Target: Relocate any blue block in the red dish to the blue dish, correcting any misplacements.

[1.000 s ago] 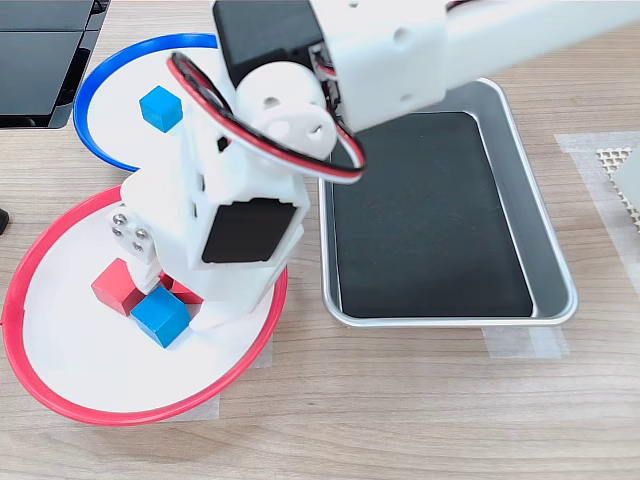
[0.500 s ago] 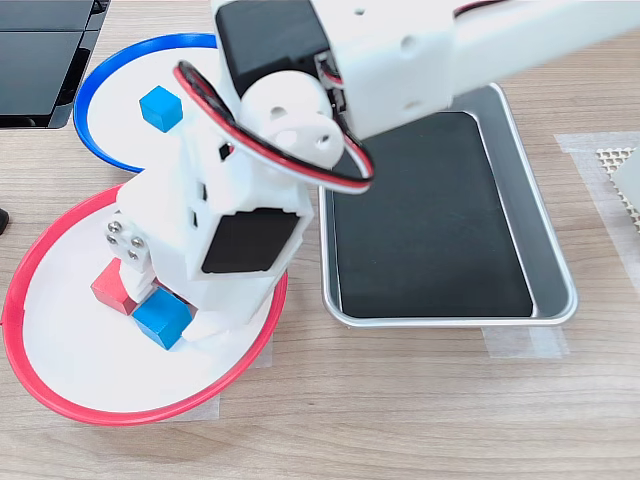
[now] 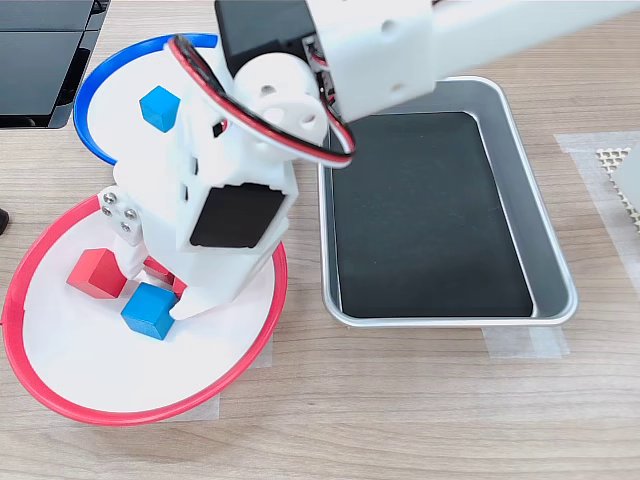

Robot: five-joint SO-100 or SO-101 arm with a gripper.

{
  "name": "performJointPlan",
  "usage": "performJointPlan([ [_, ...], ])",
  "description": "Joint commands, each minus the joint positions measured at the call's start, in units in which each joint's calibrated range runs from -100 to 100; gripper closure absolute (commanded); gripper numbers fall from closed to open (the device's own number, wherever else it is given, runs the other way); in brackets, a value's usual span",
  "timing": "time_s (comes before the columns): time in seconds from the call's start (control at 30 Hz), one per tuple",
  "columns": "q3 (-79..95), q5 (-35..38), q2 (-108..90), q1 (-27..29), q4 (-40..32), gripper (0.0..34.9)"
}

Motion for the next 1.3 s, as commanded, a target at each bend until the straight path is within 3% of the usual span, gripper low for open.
performJointPlan([
  [0.0,-0.09,-0.1,-0.2,0.37,-0.78,21.8],
  [0.6,-2.37,0.88,0.99,-3.12,-3.0,21.7],
  [1.27,0.73,0.68,-0.11,-0.67,-1.93,21.7],
])
